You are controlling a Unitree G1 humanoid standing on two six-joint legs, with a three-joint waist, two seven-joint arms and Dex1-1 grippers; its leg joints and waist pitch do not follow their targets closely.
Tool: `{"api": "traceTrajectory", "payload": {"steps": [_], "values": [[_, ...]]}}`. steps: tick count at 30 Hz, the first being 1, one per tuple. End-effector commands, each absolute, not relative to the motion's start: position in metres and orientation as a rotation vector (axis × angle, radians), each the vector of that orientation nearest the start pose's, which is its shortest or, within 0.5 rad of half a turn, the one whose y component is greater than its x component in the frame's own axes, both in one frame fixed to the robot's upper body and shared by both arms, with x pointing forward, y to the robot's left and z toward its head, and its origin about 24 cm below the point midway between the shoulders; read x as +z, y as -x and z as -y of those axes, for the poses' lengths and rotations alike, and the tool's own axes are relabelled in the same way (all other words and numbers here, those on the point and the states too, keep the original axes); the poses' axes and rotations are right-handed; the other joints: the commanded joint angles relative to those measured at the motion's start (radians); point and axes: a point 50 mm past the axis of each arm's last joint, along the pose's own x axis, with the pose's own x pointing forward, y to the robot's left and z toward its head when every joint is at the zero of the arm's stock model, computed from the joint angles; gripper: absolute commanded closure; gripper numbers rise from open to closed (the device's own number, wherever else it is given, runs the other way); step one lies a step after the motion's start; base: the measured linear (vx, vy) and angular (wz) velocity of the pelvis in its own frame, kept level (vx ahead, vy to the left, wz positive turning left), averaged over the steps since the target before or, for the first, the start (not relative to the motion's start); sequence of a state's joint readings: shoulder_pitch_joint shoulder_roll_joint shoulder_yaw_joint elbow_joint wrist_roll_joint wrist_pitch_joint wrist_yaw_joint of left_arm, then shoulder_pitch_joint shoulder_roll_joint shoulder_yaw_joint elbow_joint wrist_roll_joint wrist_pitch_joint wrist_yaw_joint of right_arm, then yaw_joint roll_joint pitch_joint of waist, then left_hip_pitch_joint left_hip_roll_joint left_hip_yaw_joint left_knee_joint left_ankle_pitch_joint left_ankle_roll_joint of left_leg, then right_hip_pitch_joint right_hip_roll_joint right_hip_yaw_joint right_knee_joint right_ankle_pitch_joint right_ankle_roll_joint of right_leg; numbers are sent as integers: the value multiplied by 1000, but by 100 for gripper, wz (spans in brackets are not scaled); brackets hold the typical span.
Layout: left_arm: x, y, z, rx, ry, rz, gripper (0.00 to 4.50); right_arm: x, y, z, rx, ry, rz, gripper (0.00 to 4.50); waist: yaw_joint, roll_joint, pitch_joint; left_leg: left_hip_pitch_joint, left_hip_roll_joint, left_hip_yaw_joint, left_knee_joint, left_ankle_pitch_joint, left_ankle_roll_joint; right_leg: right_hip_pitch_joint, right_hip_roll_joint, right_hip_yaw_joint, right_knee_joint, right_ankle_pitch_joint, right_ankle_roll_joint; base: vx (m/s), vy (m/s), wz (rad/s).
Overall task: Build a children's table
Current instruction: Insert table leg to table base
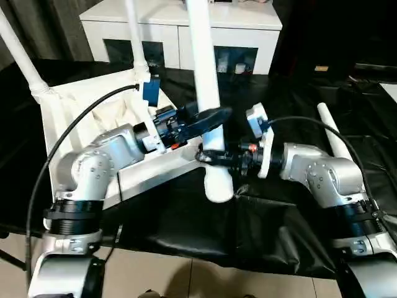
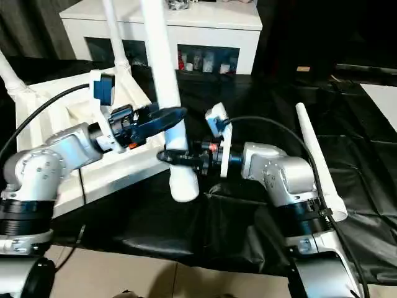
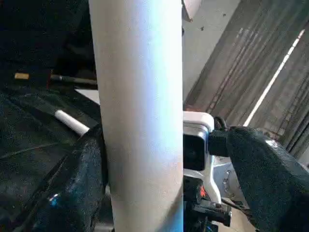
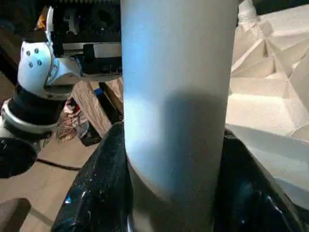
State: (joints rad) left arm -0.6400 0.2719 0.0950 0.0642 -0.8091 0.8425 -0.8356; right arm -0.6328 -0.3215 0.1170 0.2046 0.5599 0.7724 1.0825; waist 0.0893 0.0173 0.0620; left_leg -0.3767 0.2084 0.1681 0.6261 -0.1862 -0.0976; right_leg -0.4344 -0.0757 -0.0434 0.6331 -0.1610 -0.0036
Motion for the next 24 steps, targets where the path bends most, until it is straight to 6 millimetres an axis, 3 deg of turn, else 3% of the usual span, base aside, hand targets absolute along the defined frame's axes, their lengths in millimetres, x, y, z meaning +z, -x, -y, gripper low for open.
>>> {"api": "traceTrajectory", "payload": {"steps": [1, 9, 21, 24], "values": [[180, -312, -113, -1257, 523, -98, 84, 135, -310, 101, 1386, -271, -317, 266, 1, 1, -80, 7, -1, 4, -76, -192, 2, 69, -35, 26, -75, -223, -204, 0, 0, 0], [182, -315, -116, -1237, 518, -103, 169, 135, -310, 101, 1391, -249, -319, 266, 1, 0, -79, 6, 0, 4, -77, -191, 2, 70, -36, 26, -75, -220, -204, 0, 0, 0], [184, -318, -116, -1191, 470, -83, 260, 136, -312, 101, 1374, -219, -297, 266, 0, 1, -79, 6, 0, 4, -77, -191, 0, 71, -36, 26, -74, -215, -205, 0, 0, 0], [185, -319, -117, -1182, 447, -68, 264, 139, -316, 100, 1336, -224, -267, 196, 0, 2, -79, 7, 0, 4, -77, -192, 1, 69, -37, 27, -76, -219, -205, 0, 0, 0]]}}
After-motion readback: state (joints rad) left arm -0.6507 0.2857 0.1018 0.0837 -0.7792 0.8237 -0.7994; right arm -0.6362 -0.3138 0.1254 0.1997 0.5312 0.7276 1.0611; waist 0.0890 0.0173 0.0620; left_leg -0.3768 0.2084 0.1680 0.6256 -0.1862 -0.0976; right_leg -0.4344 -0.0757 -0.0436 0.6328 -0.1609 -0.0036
